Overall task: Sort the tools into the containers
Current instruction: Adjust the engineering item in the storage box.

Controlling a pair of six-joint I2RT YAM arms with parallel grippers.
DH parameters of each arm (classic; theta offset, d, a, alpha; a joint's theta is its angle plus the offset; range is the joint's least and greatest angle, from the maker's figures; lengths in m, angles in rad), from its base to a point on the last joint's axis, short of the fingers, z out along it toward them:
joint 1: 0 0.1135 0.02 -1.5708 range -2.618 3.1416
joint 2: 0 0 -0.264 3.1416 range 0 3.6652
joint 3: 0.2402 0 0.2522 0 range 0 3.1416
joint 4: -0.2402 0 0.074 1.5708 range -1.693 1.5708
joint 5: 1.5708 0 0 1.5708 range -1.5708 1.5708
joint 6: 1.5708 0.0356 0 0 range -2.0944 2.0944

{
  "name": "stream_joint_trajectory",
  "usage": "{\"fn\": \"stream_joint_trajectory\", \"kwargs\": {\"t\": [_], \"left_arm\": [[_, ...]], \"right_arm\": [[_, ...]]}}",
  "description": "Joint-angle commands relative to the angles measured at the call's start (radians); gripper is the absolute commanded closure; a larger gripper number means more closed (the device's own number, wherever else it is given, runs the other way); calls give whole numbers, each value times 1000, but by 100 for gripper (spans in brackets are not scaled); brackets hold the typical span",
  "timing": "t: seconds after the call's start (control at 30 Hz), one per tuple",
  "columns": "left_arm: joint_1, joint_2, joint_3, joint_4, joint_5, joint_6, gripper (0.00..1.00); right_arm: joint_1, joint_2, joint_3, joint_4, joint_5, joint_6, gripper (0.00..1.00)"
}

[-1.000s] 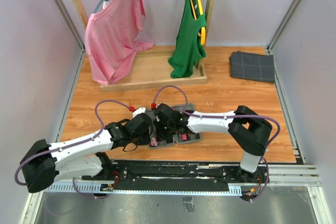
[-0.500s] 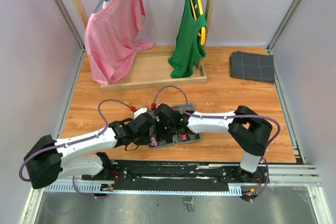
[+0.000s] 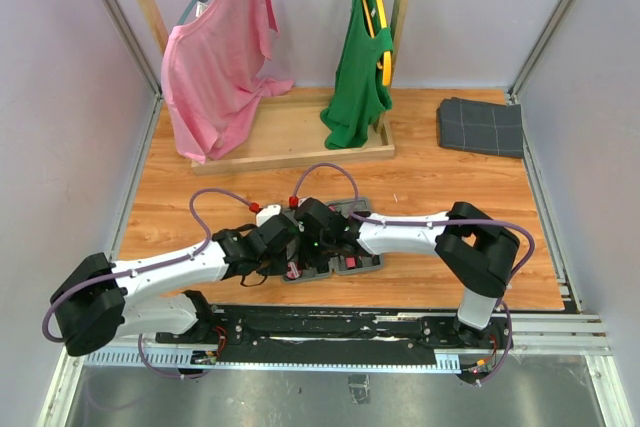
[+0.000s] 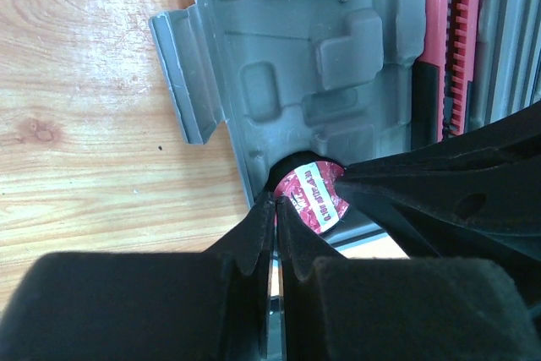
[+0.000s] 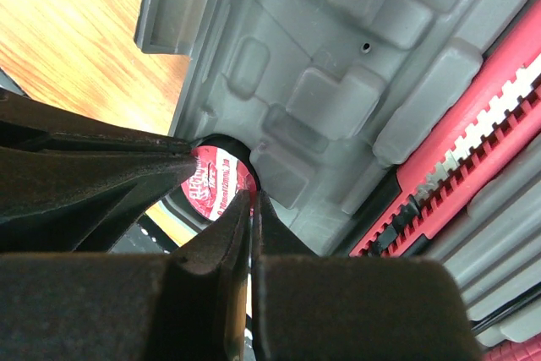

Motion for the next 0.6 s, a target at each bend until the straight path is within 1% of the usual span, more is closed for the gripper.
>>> {"fn": "stream_joint_trajectory", "kwargs": {"t": [0.0, 0.2, 0.47, 0.57], "left_arm": [[-13, 113, -92, -38, 17, -32, 95], [-26, 207, -106, -29, 26, -44, 98], [-44, 301, -147, 70, 65, -33, 99], [-52, 313, -153, 90, 66, -34, 100]], "right_arm": [[9, 73, -82, -167, 109, -20, 99], [0, 71, -95, -161, 109, -20, 99], [-13, 82, -126, -135, 99, -5, 99], [-18, 77, -134, -133, 99, -2, 99]]}}
